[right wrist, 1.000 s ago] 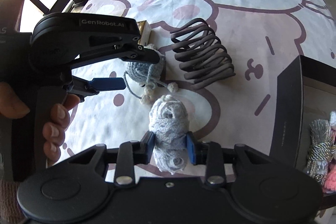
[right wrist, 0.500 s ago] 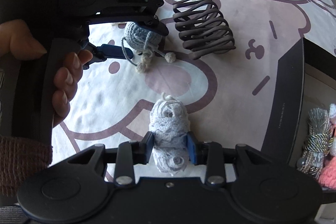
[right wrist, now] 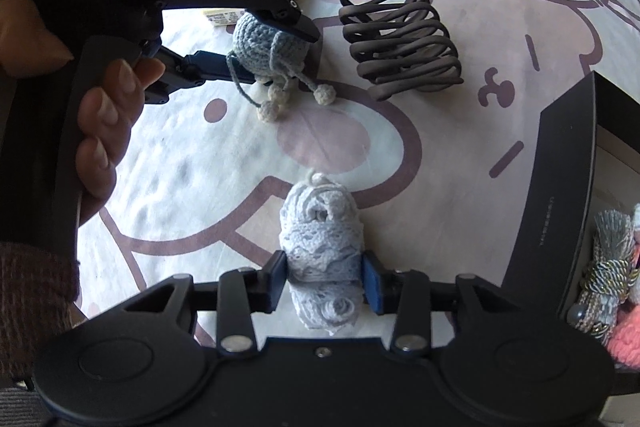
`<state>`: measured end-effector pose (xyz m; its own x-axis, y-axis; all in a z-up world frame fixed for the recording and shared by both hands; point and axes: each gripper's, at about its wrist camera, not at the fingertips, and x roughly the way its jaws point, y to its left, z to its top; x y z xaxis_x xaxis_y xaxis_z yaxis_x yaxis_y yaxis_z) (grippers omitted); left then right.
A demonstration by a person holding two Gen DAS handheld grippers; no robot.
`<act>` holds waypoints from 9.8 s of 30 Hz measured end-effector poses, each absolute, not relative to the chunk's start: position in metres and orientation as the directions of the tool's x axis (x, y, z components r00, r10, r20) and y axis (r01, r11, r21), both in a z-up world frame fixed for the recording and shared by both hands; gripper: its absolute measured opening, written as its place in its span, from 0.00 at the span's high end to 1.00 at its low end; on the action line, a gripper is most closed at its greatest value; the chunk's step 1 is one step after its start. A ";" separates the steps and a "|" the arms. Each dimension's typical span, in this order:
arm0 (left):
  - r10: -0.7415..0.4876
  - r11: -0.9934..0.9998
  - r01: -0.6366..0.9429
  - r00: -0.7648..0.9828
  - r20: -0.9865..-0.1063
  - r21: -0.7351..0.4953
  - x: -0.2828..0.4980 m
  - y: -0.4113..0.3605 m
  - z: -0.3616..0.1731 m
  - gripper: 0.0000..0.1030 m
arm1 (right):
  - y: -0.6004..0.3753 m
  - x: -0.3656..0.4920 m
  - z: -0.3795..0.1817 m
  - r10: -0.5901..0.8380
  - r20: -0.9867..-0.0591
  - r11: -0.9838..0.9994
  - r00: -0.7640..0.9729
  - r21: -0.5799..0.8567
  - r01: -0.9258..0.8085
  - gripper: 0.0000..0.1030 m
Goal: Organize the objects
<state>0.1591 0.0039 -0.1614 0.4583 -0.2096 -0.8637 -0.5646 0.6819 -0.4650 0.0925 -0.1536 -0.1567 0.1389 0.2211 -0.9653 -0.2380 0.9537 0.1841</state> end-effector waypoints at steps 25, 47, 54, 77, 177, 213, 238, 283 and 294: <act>-0.131 0.853 -0.390 0.486 -0.864 -0.348 0.142 0.006 -0.099 0.54 | -0.178 0.093 -0.100 0.180 -0.923 0.983 0.340 0.162 -0.080 0.64; -0.084 0.925 -0.257 0.577 -0.812 -0.278 0.108 0.005 -0.029 0.54 | -0.190 0.089 -0.023 0.123 -0.848 0.990 0.516 0.139 -0.009 0.64; -0.061 0.948 -0.219 0.590 -0.805 -0.232 0.100 -0.007 -0.017 0.54 | -0.199 0.085 -0.010 0.086 -0.835 0.991 0.544 0.128 0.040 0.64; 0.005 0.988 -0.133 0.565 -0.825 -0.085 0.085 -0.028 -0.013 0.54 | -0.229 0.060 -0.015 0.035 -0.816 0.990 0.577 0.106 0.090 0.64; -0.349 0.936 0.194 0.425 -0.835 -0.293 0.116 -0.221 -0.051 0.54 | -0.386 0.019 -0.064 -0.101 -0.851 0.932 0.516 0.101 0.349 0.63; -0.379 0.924 0.140 0.452 -0.807 -0.355 0.164 -0.211 -0.084 0.53 | -0.316 0.056 -0.130 0.217 -0.904 0.957 0.368 0.271 0.102 0.52; -0.345 0.934 0.078 0.454 -0.822 -0.350 0.166 -0.197 -0.091 0.34 | -0.338 0.050 -0.123 0.219 -0.896 0.935 0.388 0.306 0.179 0.58; -0.228 0.966 0.217 0.472 -0.852 -0.138 0.117 -0.196 -0.049 0.44 | -0.365 0.009 -0.071 -0.054 -0.855 0.919 0.515 0.160 0.361 0.62; -0.213 0.968 0.219 0.474 -0.854 -0.120 0.104 -0.189 -0.041 0.41 | -0.360 -0.007 -0.059 -0.113 -0.850 0.915 0.515 0.112 0.387 0.56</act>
<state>0.1038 -0.1887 -0.0414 0.4745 -0.2131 -0.8541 0.2194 0.9683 -0.1198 -0.0068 -0.3596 -0.0592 0.5145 -0.1134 -0.8499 0.3869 0.9153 0.1121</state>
